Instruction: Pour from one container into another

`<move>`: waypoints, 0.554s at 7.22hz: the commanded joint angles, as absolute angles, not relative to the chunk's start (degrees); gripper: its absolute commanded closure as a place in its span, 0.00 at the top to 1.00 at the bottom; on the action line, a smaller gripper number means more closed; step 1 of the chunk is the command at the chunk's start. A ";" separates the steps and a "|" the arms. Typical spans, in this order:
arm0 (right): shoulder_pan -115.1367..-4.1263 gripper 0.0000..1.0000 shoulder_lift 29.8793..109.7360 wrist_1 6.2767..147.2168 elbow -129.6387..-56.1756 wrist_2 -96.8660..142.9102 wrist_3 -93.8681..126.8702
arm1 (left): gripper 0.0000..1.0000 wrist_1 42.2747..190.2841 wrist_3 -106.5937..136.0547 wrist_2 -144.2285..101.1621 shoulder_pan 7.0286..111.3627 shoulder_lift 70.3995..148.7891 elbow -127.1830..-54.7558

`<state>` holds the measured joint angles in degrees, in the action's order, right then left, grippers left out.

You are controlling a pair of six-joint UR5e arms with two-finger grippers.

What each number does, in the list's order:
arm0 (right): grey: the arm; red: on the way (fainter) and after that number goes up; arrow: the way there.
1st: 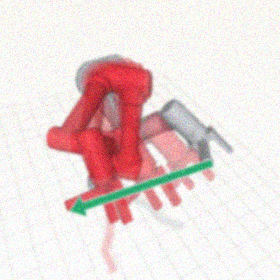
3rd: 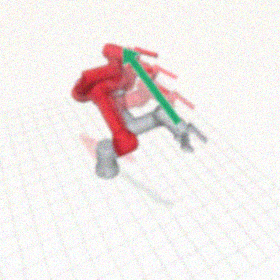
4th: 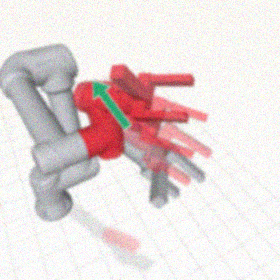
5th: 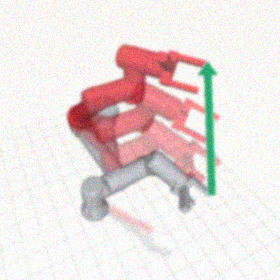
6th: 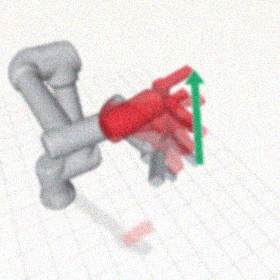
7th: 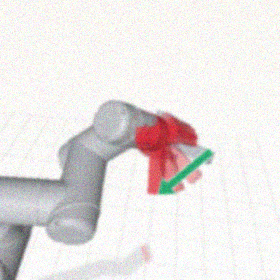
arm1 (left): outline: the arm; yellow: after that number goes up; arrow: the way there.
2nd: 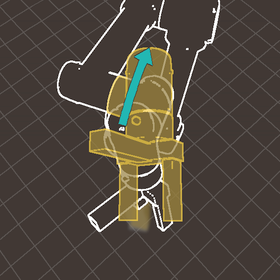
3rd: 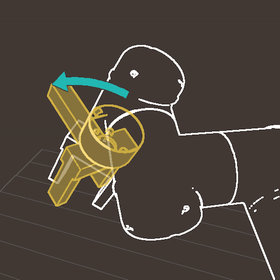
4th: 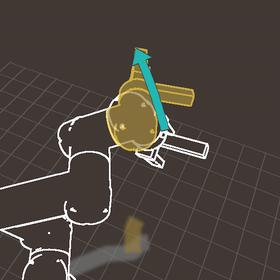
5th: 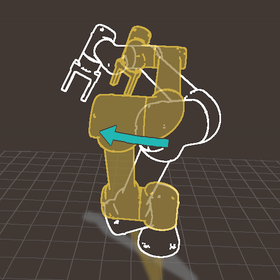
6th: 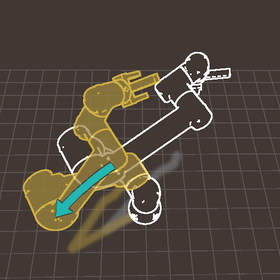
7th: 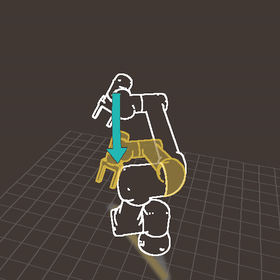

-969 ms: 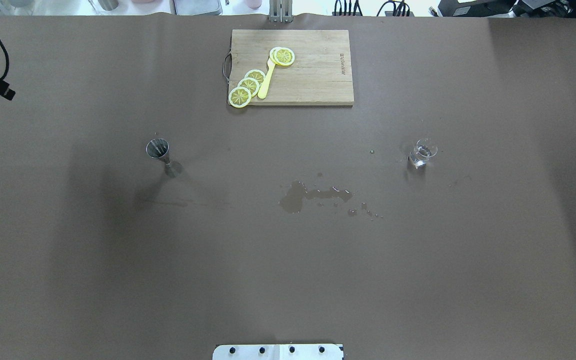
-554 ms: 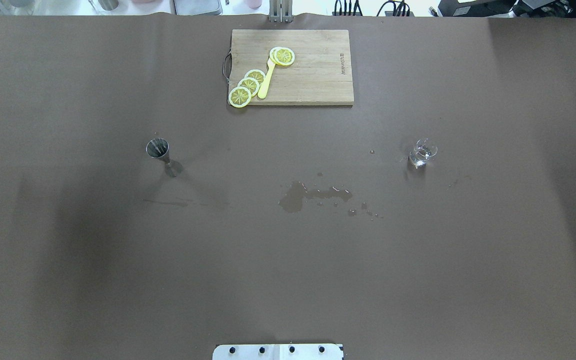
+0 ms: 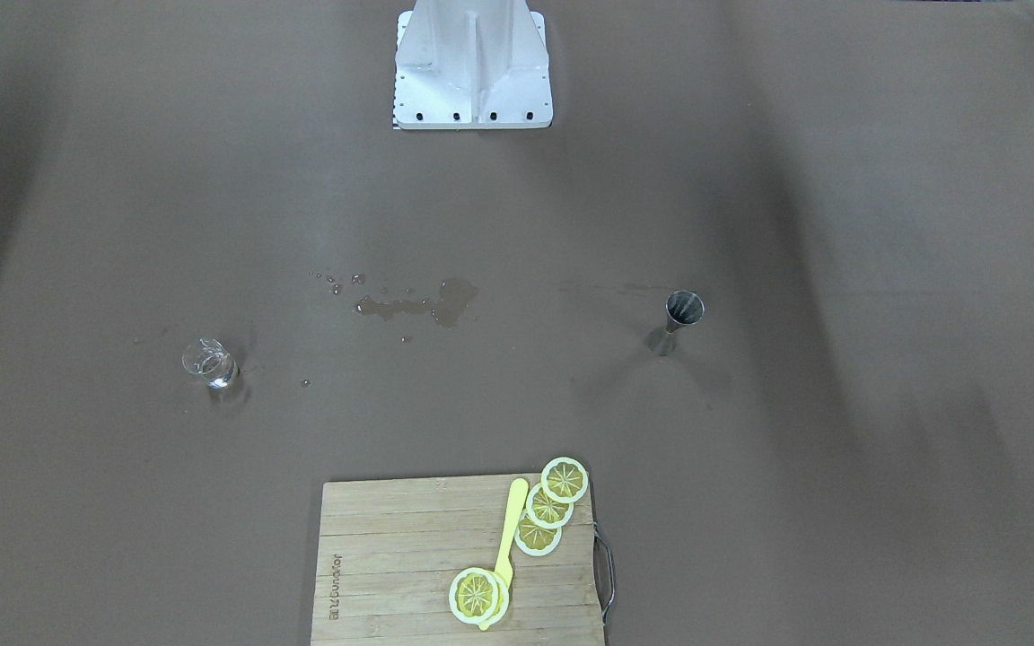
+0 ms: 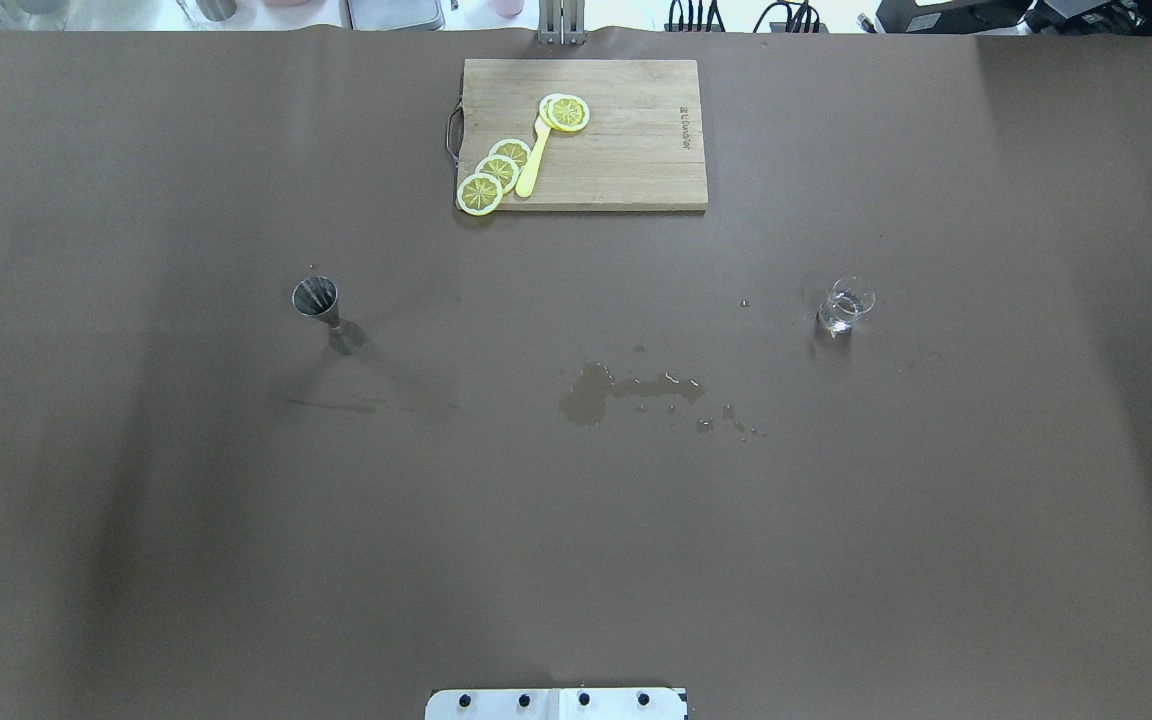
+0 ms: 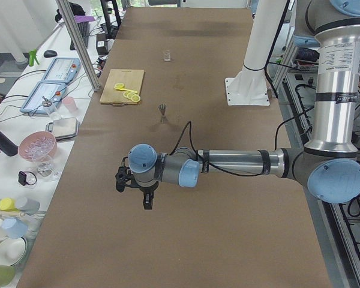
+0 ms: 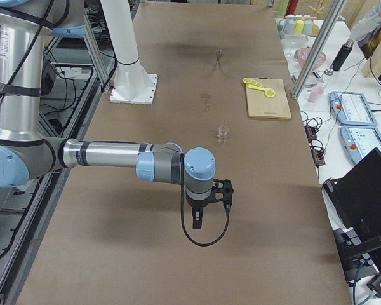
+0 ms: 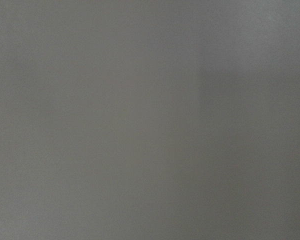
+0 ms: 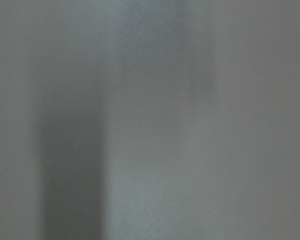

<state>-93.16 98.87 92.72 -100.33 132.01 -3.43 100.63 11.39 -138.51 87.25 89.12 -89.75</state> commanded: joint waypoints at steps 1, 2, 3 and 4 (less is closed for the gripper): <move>-93.16 1.00 98.88 92.72 -100.28 132.01 -3.43 | 0.99 100.46 11.60 -136.41 87.54 86.50 -91.05; -93.16 1.00 98.88 92.72 -100.28 132.01 -3.43 | 0.99 100.46 11.60 -136.32 87.80 84.48 -93.40; -93.16 1.00 98.88 92.72 -100.28 132.01 -3.43 | 0.99 100.46 11.60 -131.53 87.72 81.68 -97.17; -93.16 1.00 98.88 92.72 -100.28 132.01 -3.43 | 0.99 100.28 11.69 -129.66 87.54 80.78 -97.99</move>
<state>-93.16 98.88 92.72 -100.29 132.01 -3.43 100.42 11.62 -132.72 87.66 82.74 -95.79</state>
